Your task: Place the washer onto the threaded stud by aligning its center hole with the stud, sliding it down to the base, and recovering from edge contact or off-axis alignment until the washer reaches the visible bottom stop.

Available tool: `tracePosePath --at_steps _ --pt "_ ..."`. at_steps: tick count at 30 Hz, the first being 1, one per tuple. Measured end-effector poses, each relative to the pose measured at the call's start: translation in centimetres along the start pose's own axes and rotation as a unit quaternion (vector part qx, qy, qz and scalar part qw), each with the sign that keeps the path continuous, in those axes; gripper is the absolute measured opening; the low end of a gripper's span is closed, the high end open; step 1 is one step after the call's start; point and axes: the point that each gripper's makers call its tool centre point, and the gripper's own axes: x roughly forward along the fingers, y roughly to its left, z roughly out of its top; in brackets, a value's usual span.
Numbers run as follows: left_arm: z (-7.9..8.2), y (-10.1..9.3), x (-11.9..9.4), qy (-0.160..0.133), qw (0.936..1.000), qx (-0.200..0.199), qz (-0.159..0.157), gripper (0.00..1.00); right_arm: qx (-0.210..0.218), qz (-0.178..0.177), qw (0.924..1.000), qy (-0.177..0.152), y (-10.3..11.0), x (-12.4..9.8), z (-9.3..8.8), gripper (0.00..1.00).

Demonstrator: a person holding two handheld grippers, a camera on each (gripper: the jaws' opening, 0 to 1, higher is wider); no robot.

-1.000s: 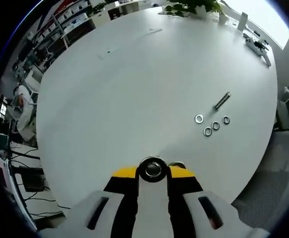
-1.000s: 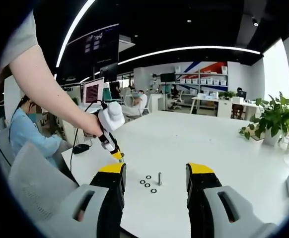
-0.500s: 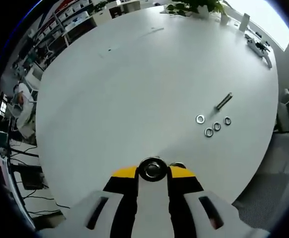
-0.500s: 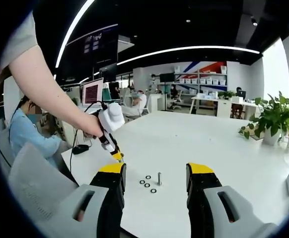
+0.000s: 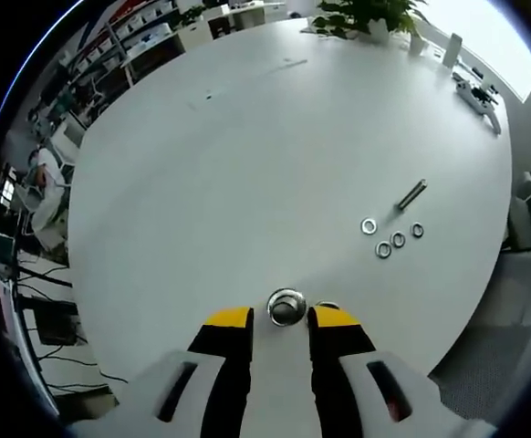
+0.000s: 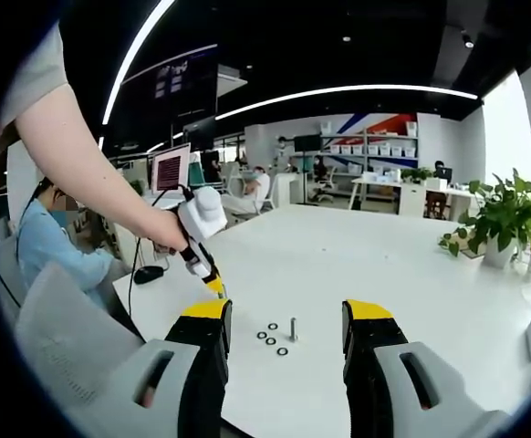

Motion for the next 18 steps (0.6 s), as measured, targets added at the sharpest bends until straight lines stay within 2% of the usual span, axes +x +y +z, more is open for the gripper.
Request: tracePosePath --at_steps 18 --pt "0.37 0.06 -0.68 -0.018 0.9995 -0.027 0.004 0.23 -0.006 0.012 0.9999 0.002 0.56 0.13 -0.01 0.51"
